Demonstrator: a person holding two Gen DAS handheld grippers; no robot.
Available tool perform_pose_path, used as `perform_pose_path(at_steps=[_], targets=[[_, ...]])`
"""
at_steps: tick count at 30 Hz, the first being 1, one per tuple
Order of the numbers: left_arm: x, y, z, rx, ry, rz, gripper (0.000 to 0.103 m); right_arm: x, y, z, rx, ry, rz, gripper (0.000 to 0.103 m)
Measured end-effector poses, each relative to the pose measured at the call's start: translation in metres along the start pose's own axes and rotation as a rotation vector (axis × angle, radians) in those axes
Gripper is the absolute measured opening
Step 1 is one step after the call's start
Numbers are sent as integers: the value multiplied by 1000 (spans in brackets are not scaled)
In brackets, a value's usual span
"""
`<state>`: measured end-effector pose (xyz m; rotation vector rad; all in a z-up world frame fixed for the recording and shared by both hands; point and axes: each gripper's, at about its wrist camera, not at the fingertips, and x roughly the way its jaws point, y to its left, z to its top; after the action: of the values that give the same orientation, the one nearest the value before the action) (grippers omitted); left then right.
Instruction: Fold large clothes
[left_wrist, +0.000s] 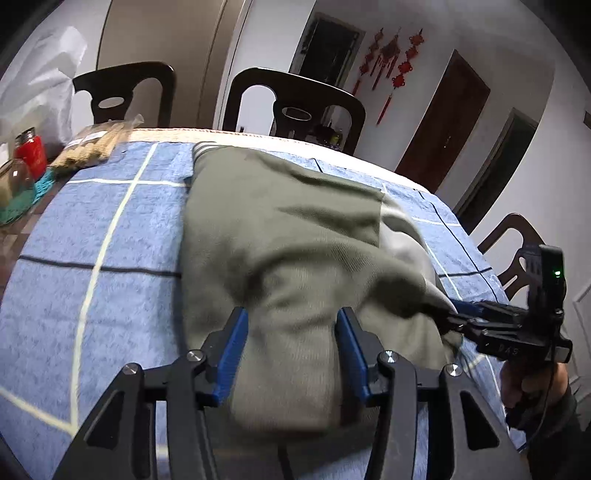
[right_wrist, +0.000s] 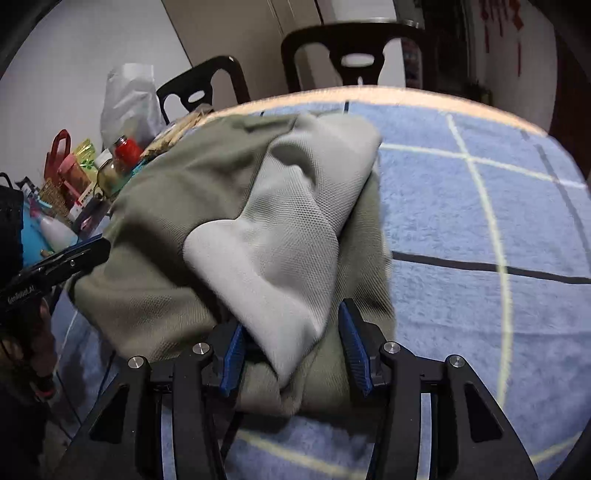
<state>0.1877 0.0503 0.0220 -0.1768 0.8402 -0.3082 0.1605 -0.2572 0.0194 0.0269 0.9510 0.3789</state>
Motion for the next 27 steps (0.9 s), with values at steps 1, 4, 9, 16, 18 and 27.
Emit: perform_pose_path(at_steps=[1,4,9,16,18,27], targets=[[-8,-1,-6,8,-9,7,52,-8,4,-3,-5,-10,-9,49],[-30,-6,-29,35,-30,46,57,-35,13,-20,-13,-43,-28,52],[-48,-18,-58,65,-30,133,68,-66,41,-47,-50,-83,-69,65],[-50,-28,-82,80,-9,225,69,-67,61,-68,-82,-87,-107,68],[-47,-27,-86,73,3,238,69,-63,62,-70,-82,-86,-113,69],[-42,-22,-95,31,25,267,69,-55,70,-74,-97,-85,-120,69]])
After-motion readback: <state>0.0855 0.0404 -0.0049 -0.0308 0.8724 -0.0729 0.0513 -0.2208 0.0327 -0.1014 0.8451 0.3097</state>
